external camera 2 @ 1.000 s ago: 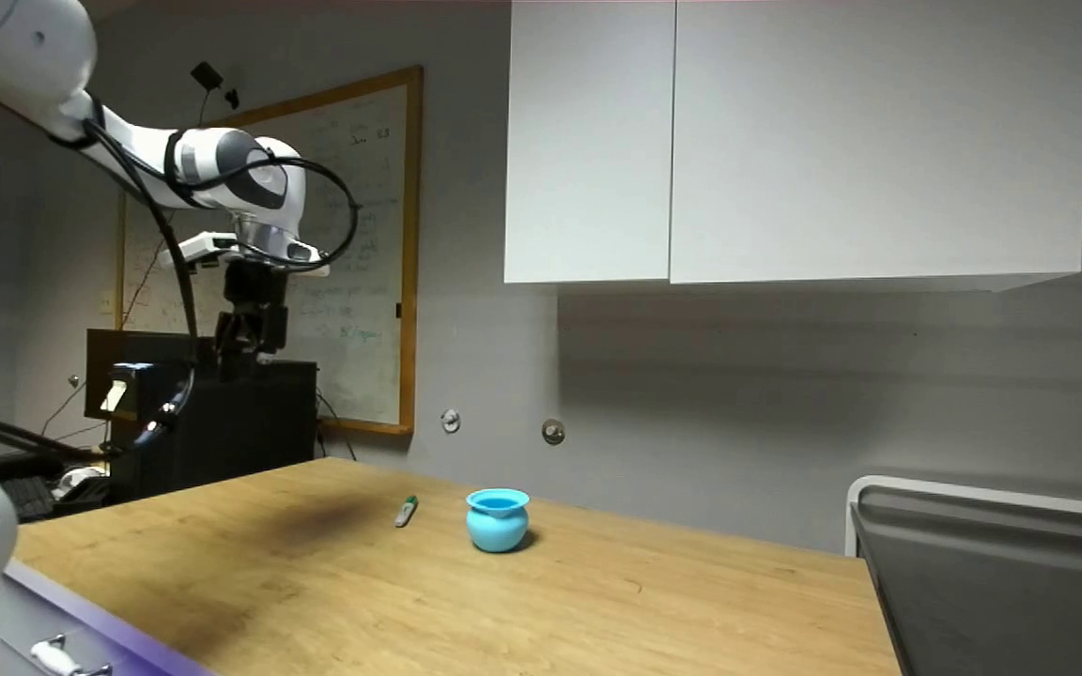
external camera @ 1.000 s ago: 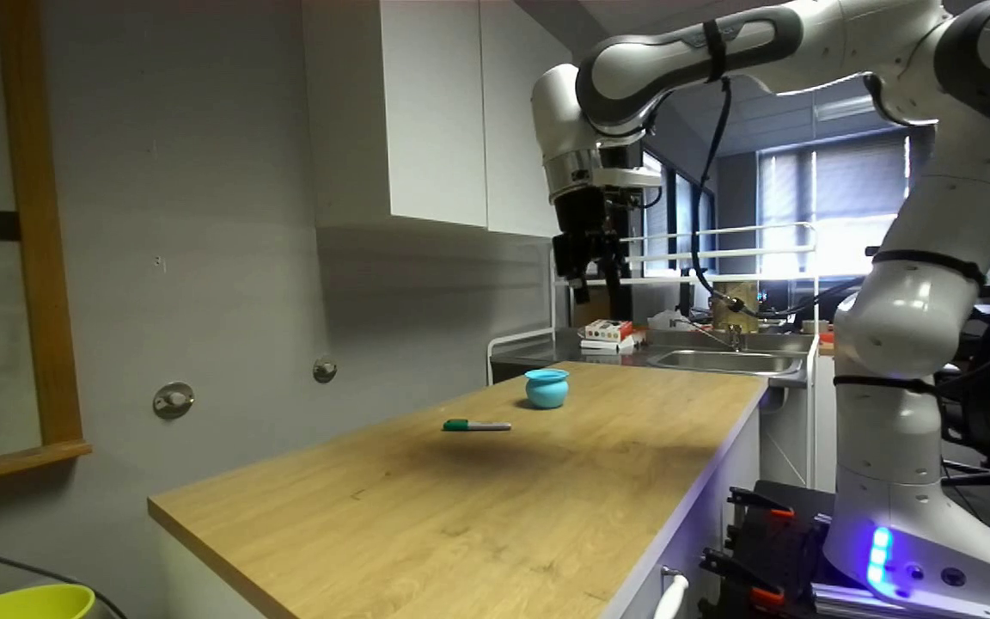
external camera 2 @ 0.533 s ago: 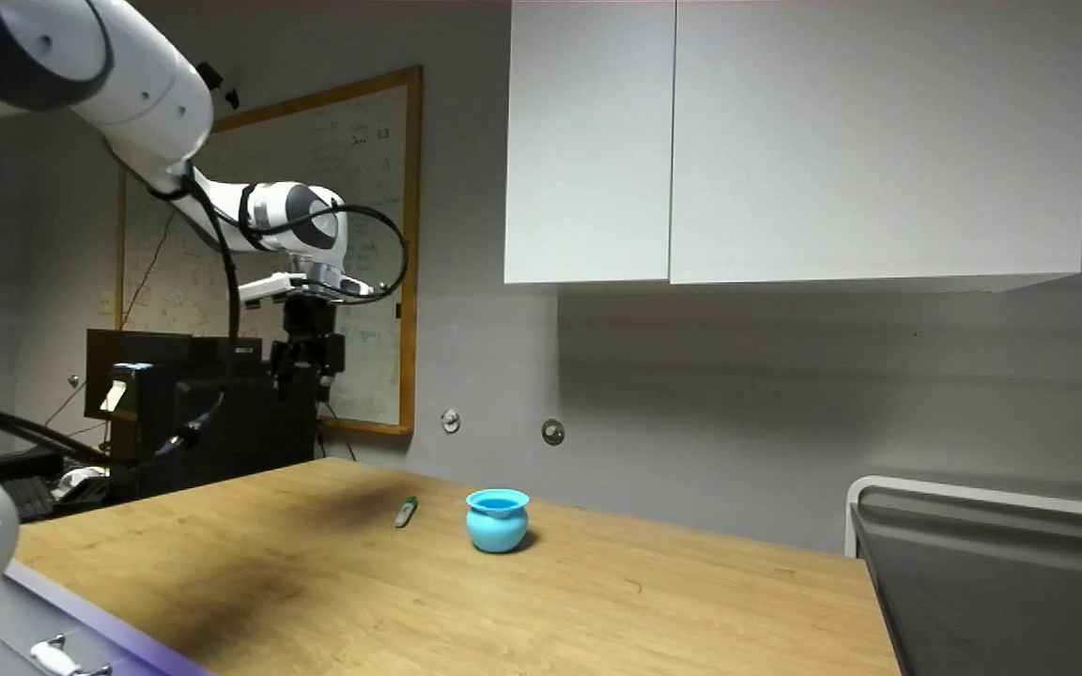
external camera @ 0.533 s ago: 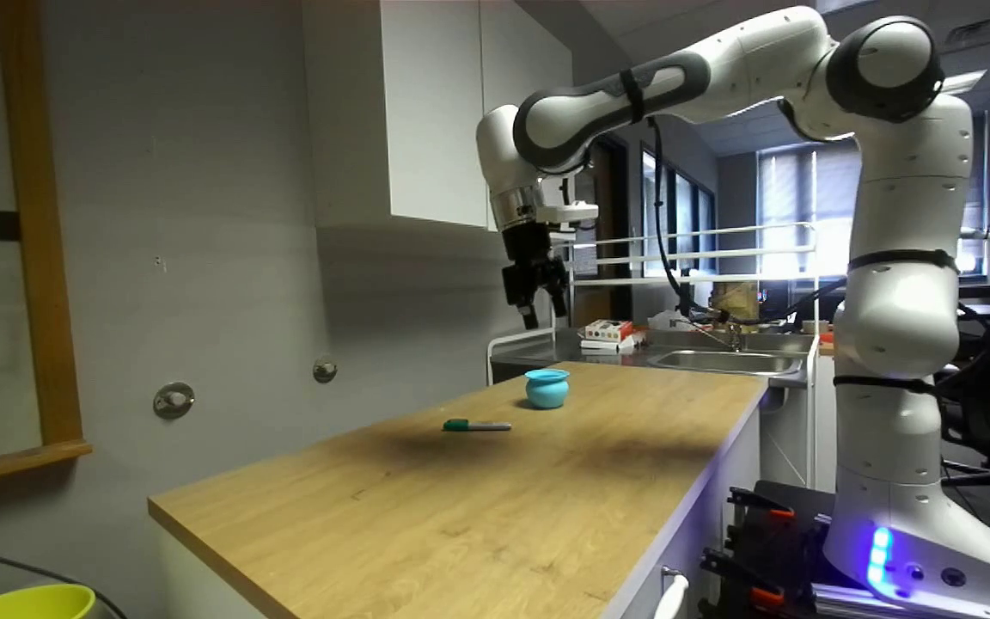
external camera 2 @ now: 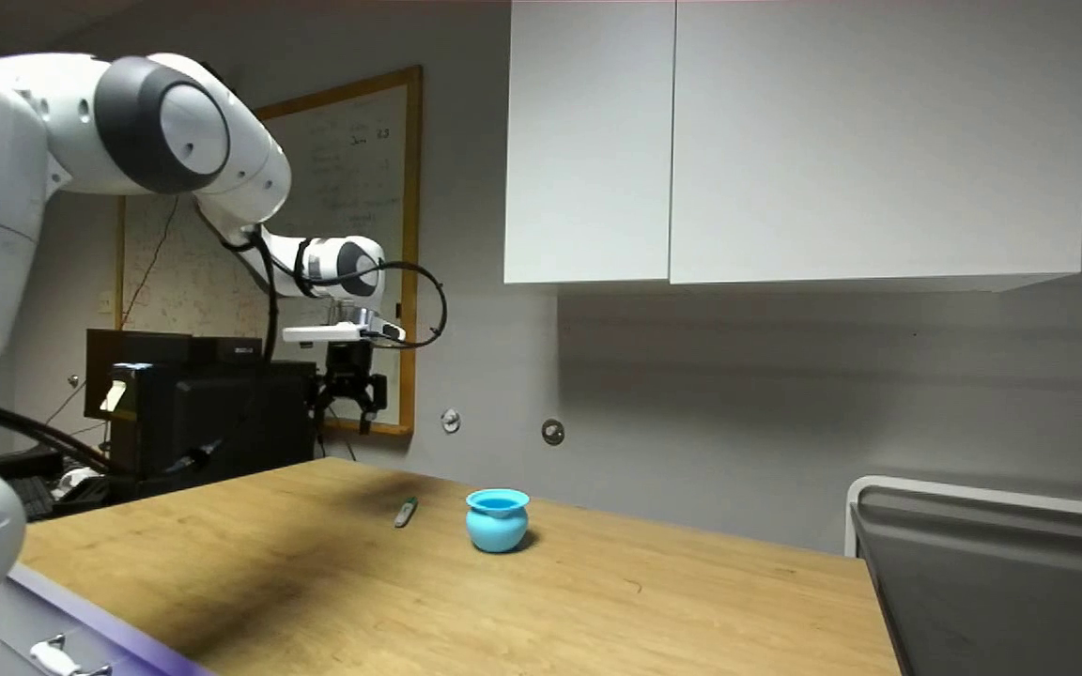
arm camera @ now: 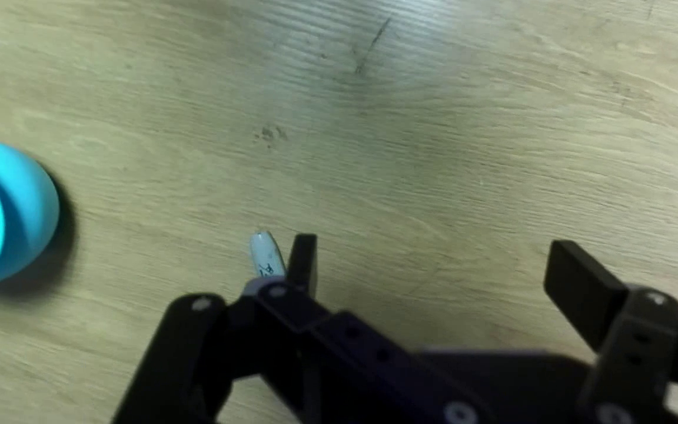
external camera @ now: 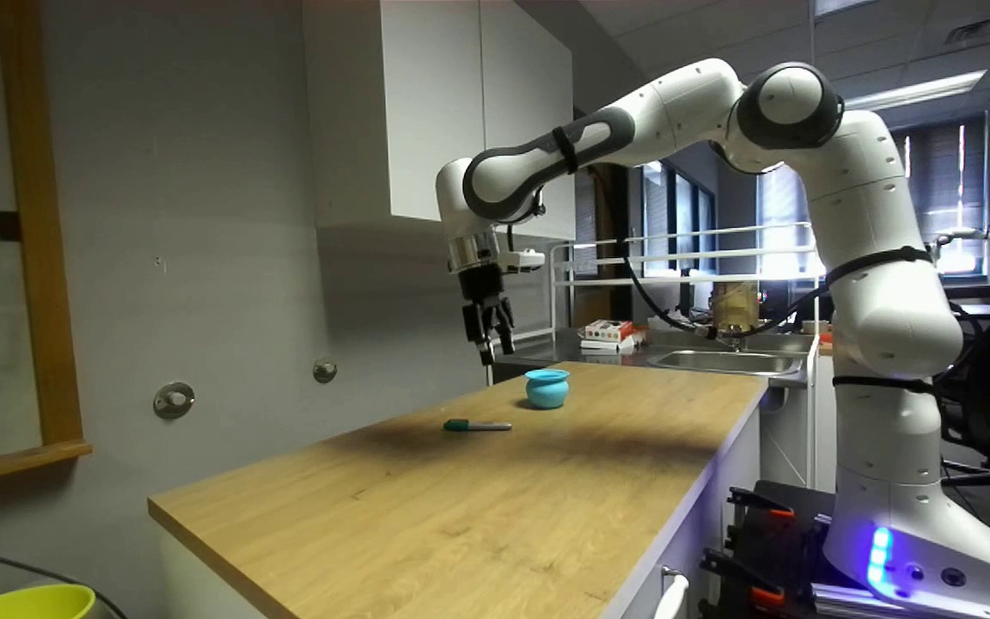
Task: Put the marker in the bowl
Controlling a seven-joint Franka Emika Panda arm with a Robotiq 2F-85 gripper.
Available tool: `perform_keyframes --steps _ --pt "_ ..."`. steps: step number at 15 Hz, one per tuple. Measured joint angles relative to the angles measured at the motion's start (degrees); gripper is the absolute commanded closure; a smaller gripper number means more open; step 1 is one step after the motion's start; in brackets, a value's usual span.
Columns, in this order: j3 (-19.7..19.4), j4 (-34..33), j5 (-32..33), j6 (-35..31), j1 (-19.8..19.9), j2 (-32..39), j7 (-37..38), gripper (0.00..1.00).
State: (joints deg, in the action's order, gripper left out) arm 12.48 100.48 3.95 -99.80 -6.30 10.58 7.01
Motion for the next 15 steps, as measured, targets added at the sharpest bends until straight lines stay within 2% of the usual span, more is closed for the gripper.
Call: perform_keyframes --steps 7,15 --pt "-2.93 -2.15 0.47 -4.74 0.1 7.53 -16.65 0.0" --pt "-6.44 -8.12 5.0 -8.84 0.49 15.29 -19.46 0.0"
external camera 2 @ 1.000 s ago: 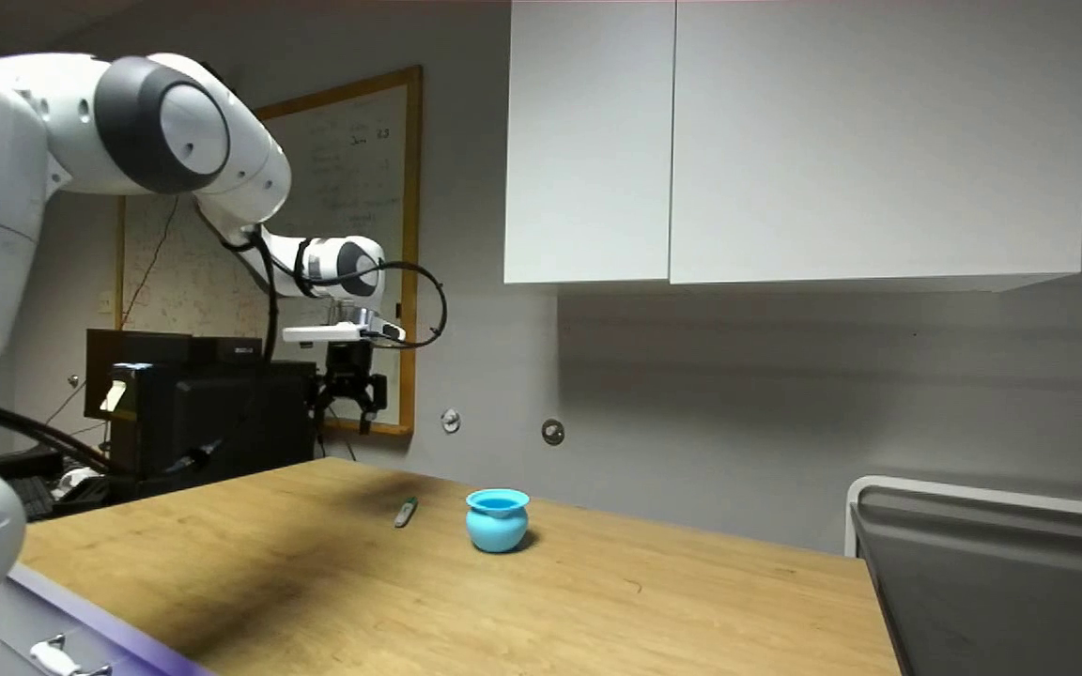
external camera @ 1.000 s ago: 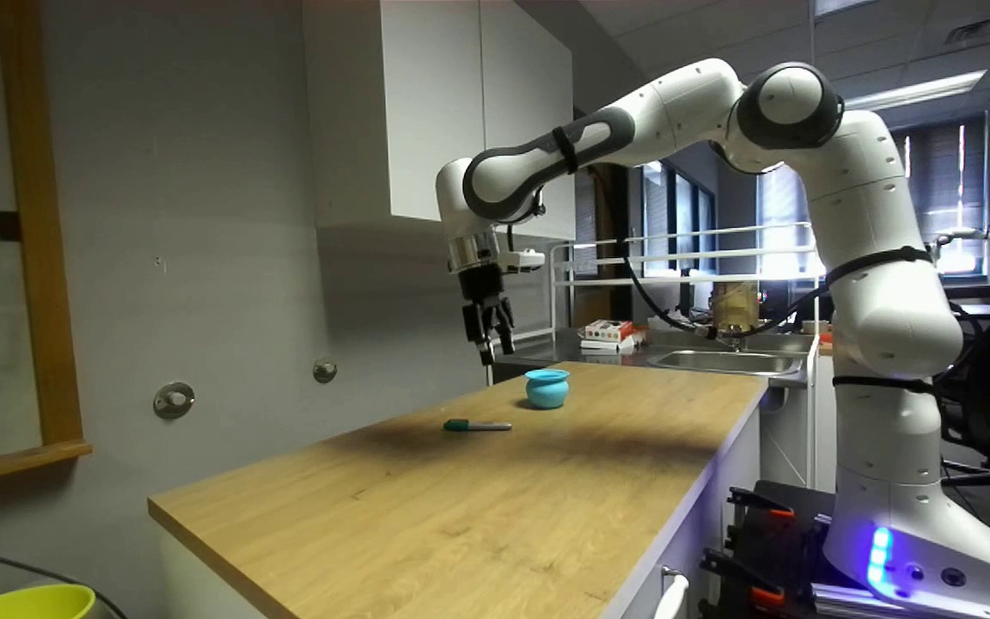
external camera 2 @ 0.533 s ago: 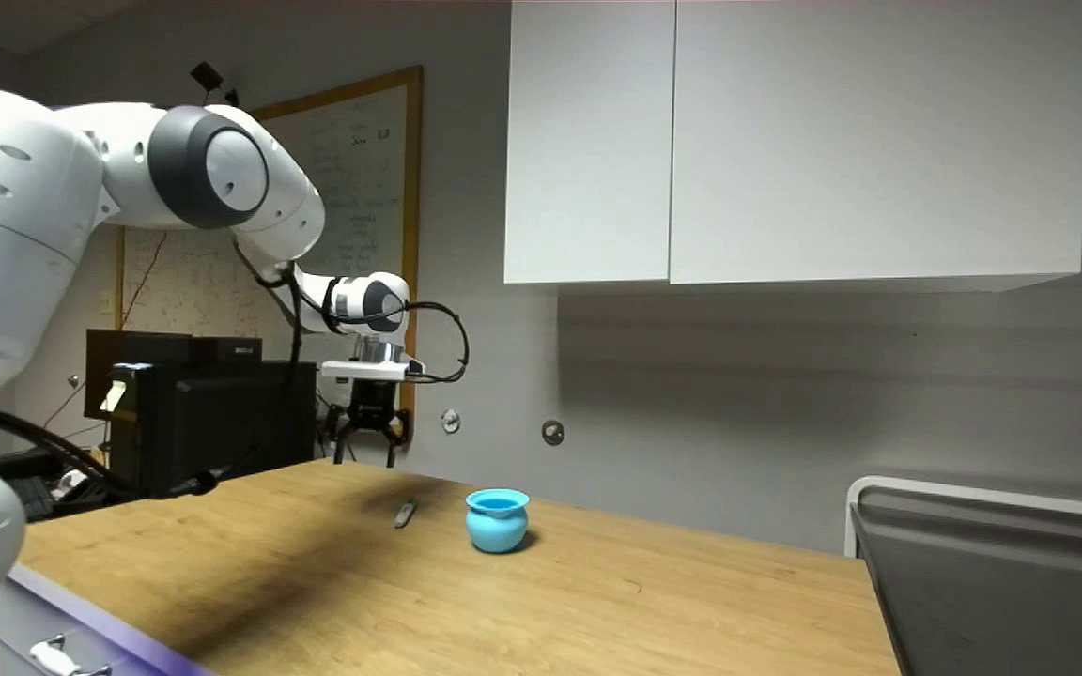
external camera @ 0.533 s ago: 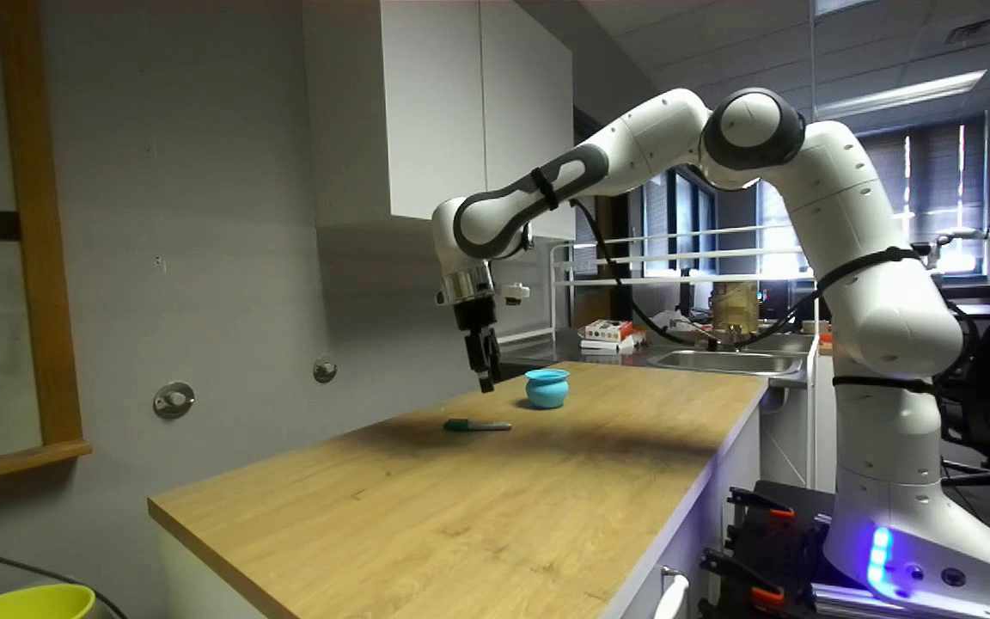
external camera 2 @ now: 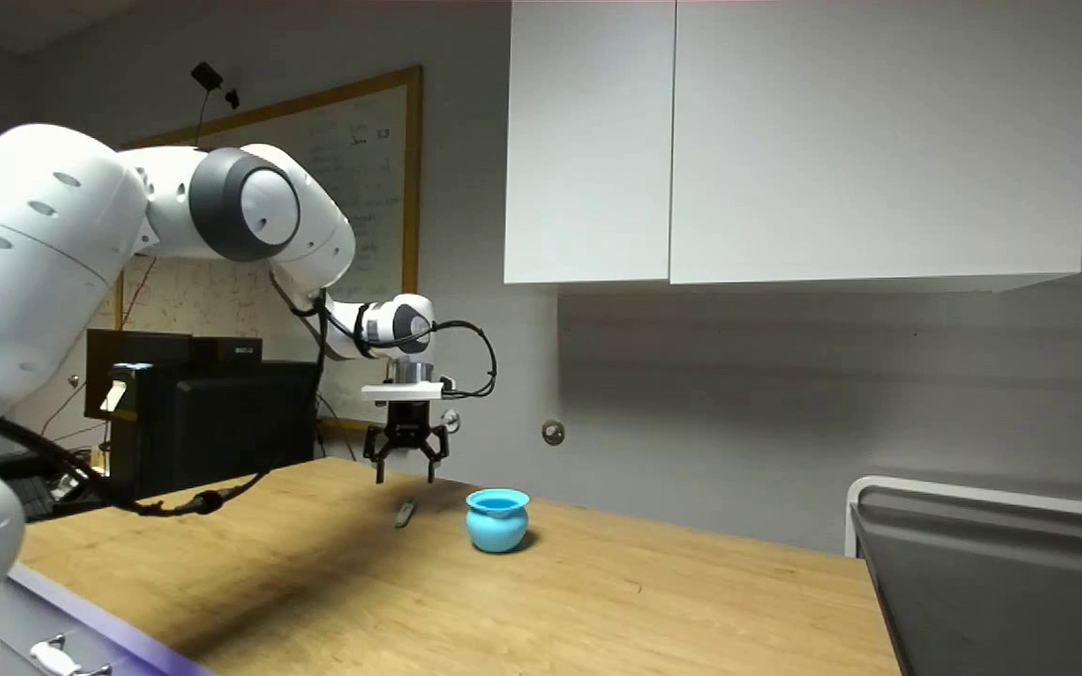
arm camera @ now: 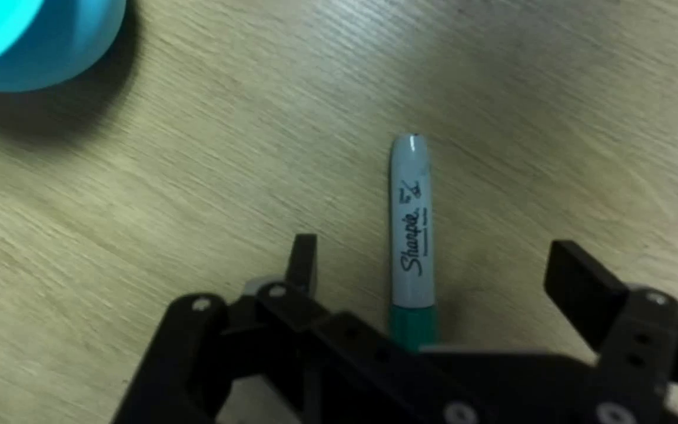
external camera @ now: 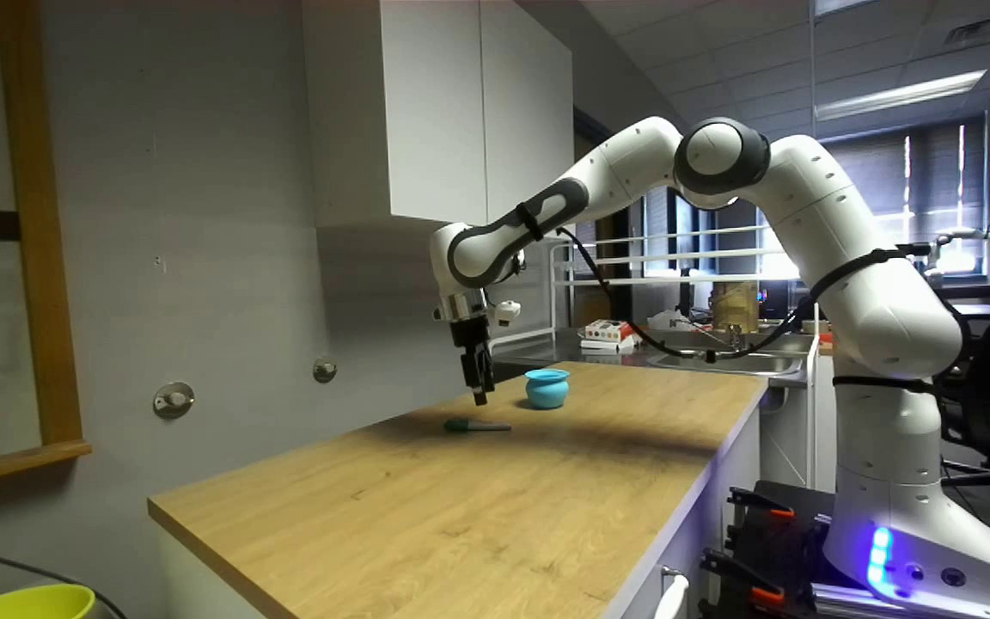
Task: Put the marker in the bowl
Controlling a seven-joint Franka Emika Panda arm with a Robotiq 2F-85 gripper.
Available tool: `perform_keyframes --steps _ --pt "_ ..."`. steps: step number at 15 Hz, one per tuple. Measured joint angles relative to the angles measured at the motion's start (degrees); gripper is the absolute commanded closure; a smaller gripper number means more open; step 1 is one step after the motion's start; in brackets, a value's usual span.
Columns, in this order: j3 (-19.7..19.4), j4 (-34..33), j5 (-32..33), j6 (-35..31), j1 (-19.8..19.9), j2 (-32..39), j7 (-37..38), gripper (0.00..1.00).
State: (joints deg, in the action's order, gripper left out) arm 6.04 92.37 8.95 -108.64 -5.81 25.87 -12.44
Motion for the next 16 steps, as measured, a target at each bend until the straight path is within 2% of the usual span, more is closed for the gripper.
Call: perform_keyframes --steps 7,8,9,16 --pt "-0.21 -3.54 -0.31 -2.48 0.13 6.12 0.0 0.0" --pt "-0.21 -3.73 -0.36 -2.53 0.13 6.78 0.0 0.25" --pt "-0.21 -3.96 -0.41 -2.54 0.12 7.35 0.0 0.25" --pt "-0.08 -5.41 -0.41 -2.31 -0.22 8.23 0.0 0.79"
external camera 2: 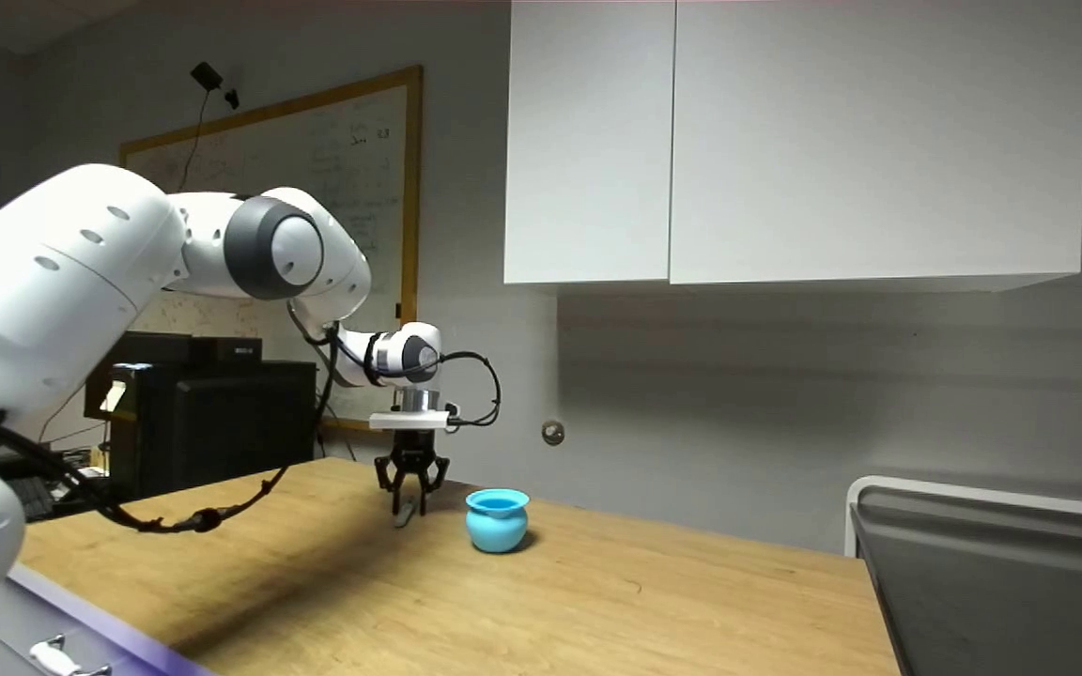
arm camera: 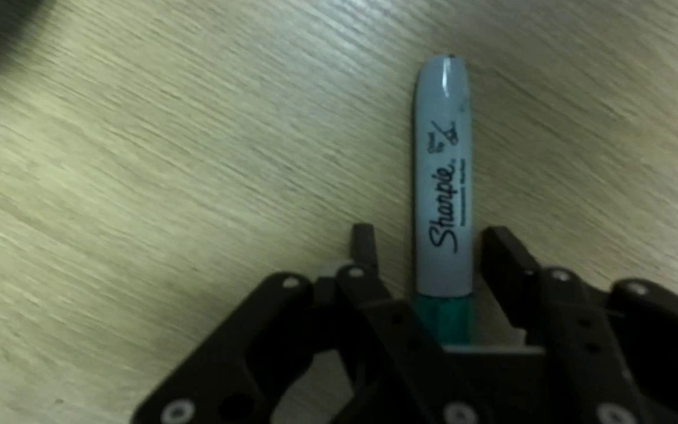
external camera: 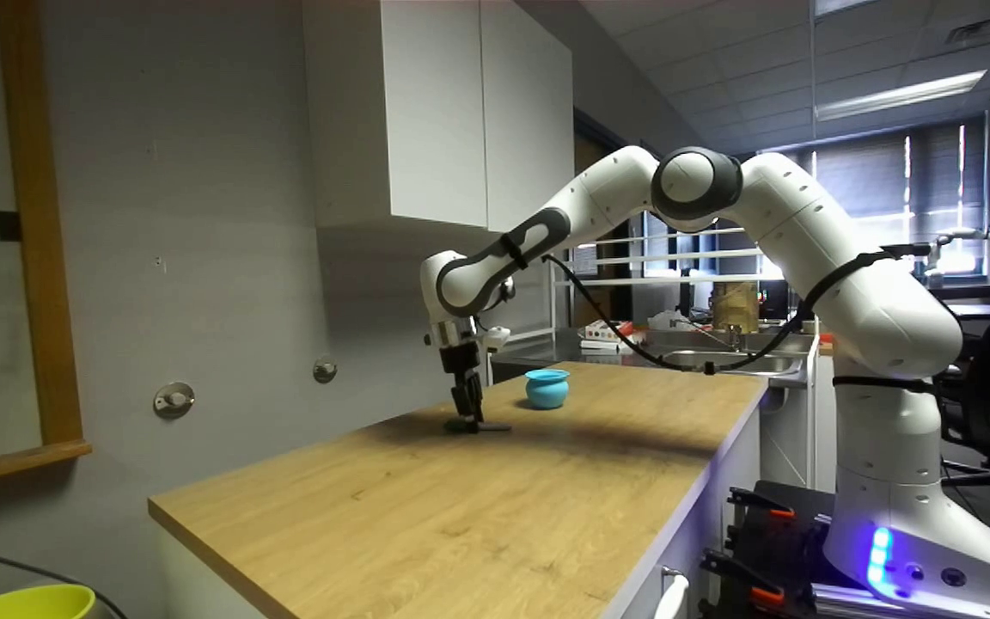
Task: Put the marker in the bowl
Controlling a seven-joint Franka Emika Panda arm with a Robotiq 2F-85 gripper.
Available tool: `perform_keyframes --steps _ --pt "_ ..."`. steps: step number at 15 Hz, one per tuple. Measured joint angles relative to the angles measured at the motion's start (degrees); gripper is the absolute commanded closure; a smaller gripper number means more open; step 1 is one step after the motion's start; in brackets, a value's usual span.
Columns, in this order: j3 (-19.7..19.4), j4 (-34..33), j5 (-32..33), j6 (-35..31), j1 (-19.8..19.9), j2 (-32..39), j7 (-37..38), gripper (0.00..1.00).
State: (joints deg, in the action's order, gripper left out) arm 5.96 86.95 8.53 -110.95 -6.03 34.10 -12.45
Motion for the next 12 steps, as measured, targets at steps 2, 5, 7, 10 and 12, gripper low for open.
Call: perform_keyframes --steps 2,5,7,10,12 --pt "0.01 -0.24 0.0 0.11 -0.21 0.0 0.0 0.95" --pt "0.01 -0.26 0.08 0.29 -0.44 -0.15 0.0 0.93" --pt "0.01 -0.24 0.29 0.89 -0.56 -0.44 0.0 0.93" --pt "-0.02 -0.13 0.78 1.68 -0.79 -1.79 0.41 0.93" --pt "-0.07 0.11 0.89 2.03 -0.97 -3.49 0.84 0.93"
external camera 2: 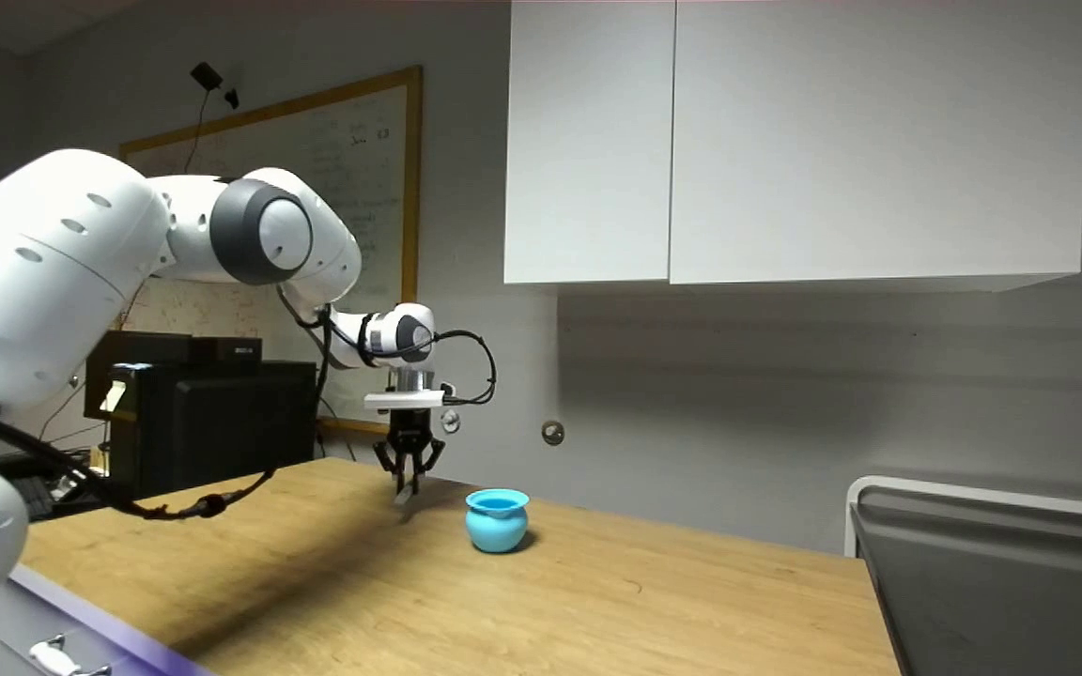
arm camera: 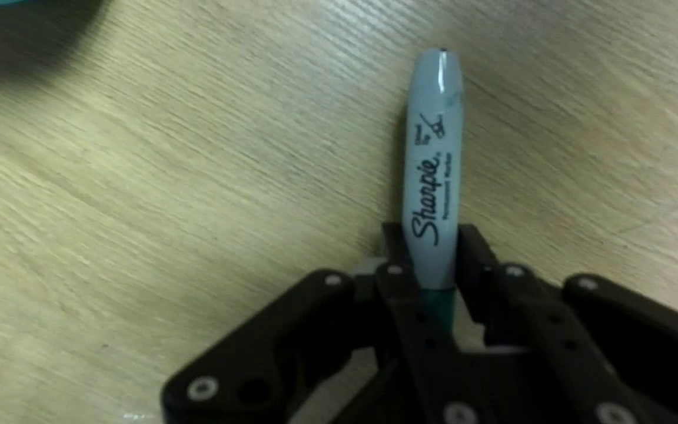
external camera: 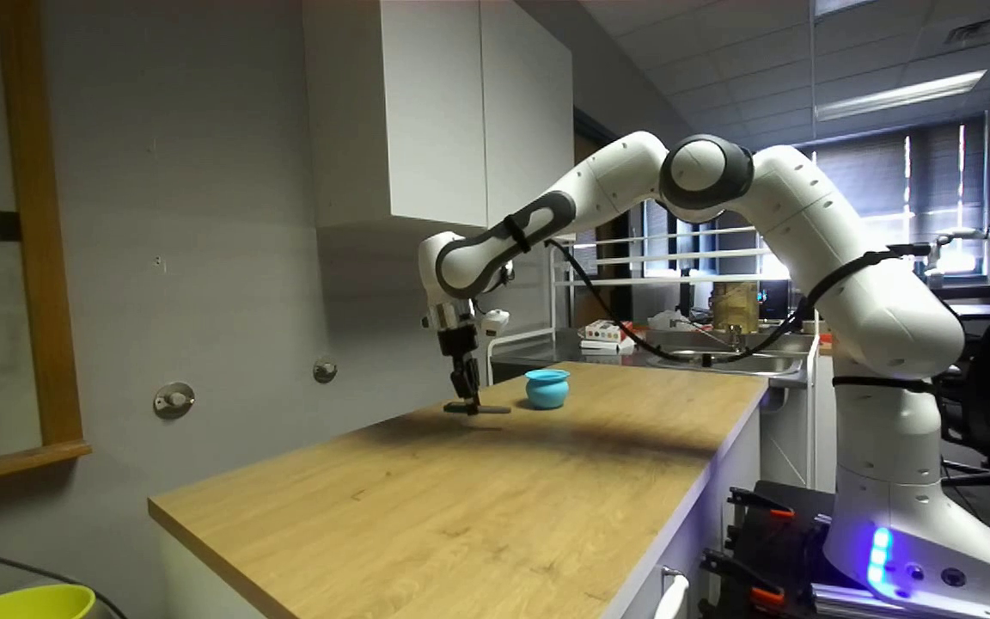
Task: Put the marker in the bowl
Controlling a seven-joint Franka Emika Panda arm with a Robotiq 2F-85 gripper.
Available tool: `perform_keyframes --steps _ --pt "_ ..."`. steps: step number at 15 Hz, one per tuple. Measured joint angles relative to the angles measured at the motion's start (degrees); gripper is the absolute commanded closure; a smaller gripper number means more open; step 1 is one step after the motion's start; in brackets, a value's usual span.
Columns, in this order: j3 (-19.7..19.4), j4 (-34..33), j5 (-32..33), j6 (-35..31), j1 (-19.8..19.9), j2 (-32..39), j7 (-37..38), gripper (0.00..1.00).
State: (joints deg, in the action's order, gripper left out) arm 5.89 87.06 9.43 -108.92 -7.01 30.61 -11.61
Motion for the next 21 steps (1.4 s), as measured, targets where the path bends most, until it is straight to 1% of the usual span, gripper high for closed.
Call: perform_keyframes --steps 3,6,10,15,18,21 --pt "-0.07 1.03 0.36 -0.01 -0.17 -3.86 1.36 0.93" --pt "-0.57 2.8 2.14 -0.57 -0.19 -8.68 3.48 0.93" --pt "-2.65 6.55 4.35 -3.23 0.15 -15.2 8.54 0.93" --pt "-5.44 13.35 5.73 -10.23 1.63 -21.65 20.46 0.94" --pt "-6.83 18.05 9.27 -15.39 2.47 -24.43 29.37 0.94" --pt "-7.92 22.54 14.58 -19.87 3.35 -26.94 39.54 0.94"
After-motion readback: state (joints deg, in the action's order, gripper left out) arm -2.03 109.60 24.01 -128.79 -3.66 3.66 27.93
